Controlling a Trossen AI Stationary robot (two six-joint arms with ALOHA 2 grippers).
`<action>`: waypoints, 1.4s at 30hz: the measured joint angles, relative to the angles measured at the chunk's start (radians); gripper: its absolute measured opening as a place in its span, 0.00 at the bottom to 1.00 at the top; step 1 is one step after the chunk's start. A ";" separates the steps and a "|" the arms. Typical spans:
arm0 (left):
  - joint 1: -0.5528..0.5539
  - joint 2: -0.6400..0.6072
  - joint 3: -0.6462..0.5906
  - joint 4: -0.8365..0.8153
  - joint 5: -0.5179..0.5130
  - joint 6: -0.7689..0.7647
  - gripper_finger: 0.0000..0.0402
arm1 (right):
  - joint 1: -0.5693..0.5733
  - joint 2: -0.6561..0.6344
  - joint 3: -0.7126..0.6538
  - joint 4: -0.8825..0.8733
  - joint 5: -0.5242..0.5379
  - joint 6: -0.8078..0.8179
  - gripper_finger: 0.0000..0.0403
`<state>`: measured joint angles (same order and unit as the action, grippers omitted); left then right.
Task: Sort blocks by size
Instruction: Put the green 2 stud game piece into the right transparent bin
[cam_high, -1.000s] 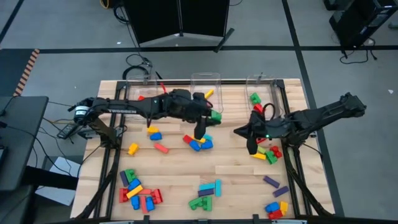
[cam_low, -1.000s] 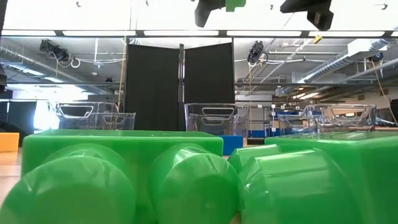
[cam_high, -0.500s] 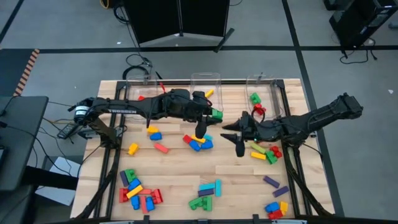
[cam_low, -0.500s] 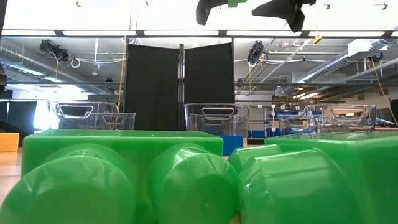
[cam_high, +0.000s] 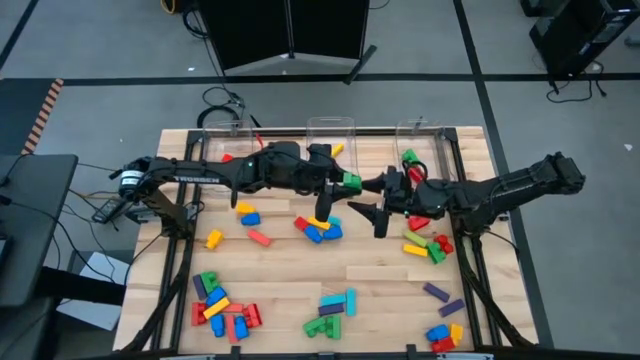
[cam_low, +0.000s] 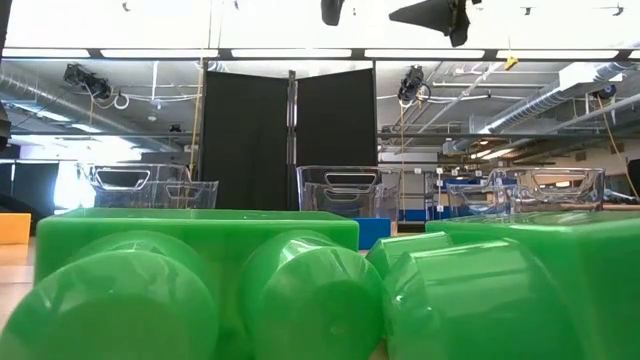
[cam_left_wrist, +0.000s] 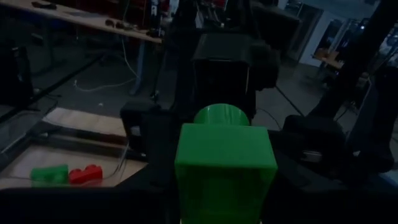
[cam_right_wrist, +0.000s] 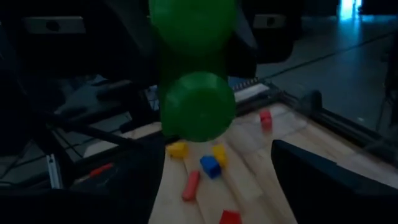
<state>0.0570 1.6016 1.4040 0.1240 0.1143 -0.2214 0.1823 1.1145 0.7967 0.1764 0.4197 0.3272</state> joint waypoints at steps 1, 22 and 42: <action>0.000 0.000 0.000 0.003 0.000 -0.001 0.39 | -0.002 0.000 0.000 0.009 -0.004 -0.015 0.76; 0.000 0.009 0.000 0.019 0.013 -0.038 0.39 | -0.023 0.000 0.000 0.123 -0.056 -0.076 0.58; 0.000 0.038 -0.001 0.049 0.026 -0.069 0.39 | -0.023 0.000 0.000 0.103 -0.085 -0.062 0.40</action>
<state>0.0570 1.6394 1.4033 0.1734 0.1405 -0.2906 0.1593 1.1145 0.7963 0.2790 0.3347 0.2653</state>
